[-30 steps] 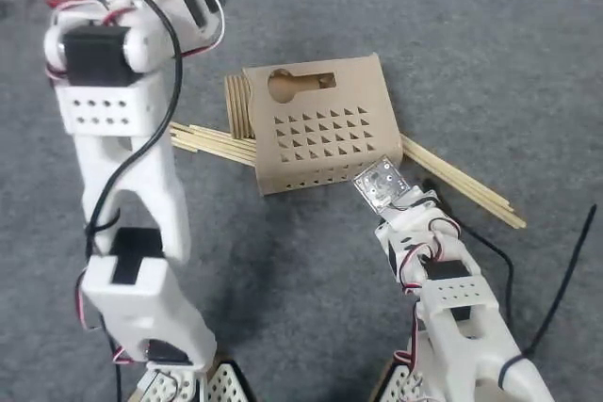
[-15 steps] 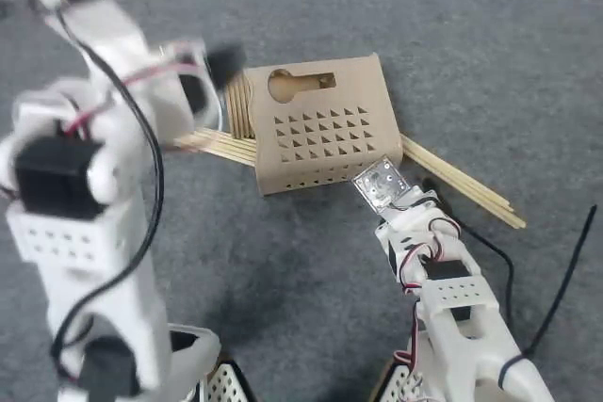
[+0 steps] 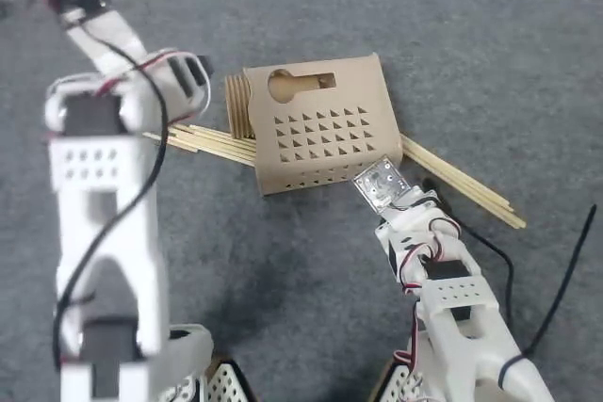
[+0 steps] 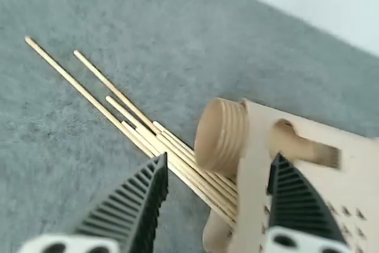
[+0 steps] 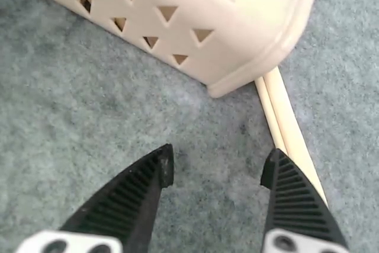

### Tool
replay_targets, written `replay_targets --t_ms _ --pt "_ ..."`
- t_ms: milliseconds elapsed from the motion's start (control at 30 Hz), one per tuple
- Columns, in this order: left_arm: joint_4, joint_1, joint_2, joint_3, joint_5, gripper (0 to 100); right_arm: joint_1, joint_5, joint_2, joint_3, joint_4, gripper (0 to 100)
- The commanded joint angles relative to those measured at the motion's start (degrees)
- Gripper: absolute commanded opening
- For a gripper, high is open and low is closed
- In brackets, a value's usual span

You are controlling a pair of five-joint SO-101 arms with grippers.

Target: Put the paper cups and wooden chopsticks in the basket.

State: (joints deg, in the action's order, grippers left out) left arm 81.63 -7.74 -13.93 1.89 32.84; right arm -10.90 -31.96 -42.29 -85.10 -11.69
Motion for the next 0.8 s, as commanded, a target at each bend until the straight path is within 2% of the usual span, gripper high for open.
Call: replay_targets --t_ms 0,100,200,400,533,767 --pt "-9.3 -2.7 13.2 0.8 1.2 27 -0.2 -0.6 -0.8 0.2 0.7 25.2" --pt "-12.7 -3.3 20.7 3.5 1.2 27 -0.2 -0.6 -0.8 0.2 0.8 25.2" --pt "-12.4 -1.9 26.7 7.2 1.2 33 -0.2 -0.6 -0.8 0.2 1.0 25.2" --pt "-5.7 3.7 31.1 11.9 1.2 48 -0.4 -0.6 -0.8 0.2 1.0 25.2" --pt "-4.9 5.4 31.7 15.6 1.3 49 -1.1 -0.6 -0.8 0.2 1.0 25.2" --pt "-10.9 4.8 37.8 16.0 1.3 49 -1.1 -0.6 -0.8 0.2 1.0 25.2"
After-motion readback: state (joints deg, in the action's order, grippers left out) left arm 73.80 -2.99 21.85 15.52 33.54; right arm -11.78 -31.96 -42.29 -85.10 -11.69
